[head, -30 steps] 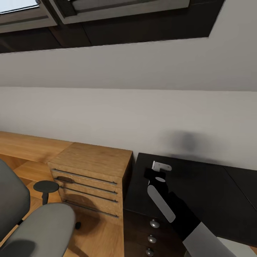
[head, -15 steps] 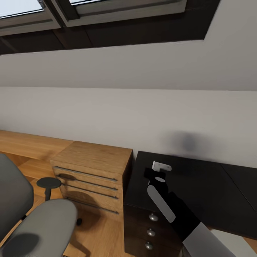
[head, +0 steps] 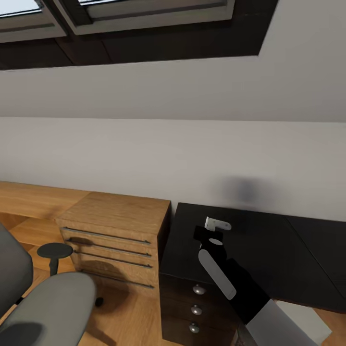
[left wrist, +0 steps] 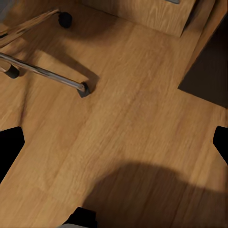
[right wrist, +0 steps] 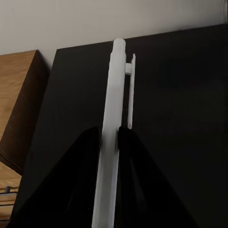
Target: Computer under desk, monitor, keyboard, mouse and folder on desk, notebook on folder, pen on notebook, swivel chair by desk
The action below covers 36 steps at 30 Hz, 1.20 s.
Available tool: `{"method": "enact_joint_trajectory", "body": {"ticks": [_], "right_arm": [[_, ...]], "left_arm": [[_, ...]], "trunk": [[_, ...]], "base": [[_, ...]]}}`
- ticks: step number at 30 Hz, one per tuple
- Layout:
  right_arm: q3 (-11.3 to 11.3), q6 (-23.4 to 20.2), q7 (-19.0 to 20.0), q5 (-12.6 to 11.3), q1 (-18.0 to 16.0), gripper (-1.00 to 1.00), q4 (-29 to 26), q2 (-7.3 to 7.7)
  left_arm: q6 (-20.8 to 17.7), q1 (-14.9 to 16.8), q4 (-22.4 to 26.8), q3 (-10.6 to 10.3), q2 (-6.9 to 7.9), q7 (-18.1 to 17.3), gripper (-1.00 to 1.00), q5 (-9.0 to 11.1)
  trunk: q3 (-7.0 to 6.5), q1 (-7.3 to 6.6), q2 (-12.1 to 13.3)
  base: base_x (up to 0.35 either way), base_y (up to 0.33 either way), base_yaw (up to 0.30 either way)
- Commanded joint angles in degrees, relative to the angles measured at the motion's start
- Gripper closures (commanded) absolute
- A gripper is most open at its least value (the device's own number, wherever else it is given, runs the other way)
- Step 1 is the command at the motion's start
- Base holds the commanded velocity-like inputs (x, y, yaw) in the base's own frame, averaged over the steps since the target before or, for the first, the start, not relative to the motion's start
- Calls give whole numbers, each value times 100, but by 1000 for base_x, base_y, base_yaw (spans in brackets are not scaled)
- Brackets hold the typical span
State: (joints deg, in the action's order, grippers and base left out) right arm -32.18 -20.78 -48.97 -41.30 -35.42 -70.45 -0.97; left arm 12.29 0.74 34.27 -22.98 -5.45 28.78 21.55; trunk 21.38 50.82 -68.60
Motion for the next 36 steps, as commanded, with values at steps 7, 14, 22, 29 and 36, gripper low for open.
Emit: {"method": "enact_joint_trajectory", "body": {"ticks": [7,14,22,29,36], "right_arm": [[-8,-23,-14,-28,-9,100,2,0],[-8,-23,-10,-27,-9,100,3,0],[1,-23,-11,-20,-8,100,4,11],[22,-29,-16,-19,-7,100,5,33],[326,-31,-14,-16,-9,100,32,73]], "left_arm": [[37,5,1,-43,4,35,-100,60],[37,5,1,-40,7,38,-100,60],[39,5,-57,-30,12,35,-100,73],[32,5,-232,-24,25,26,-100,67],[38,5,-252,-22,35,23,-100,69]], "trunk": [[7,0,-4],[7,0,-4],[7,0,-4],[7,0,-4],[7,0,-4]], "base": [[0,0,-256],[0,0,-262],[0,0,-270],[0,0,-292],[0,0,-297]]}}
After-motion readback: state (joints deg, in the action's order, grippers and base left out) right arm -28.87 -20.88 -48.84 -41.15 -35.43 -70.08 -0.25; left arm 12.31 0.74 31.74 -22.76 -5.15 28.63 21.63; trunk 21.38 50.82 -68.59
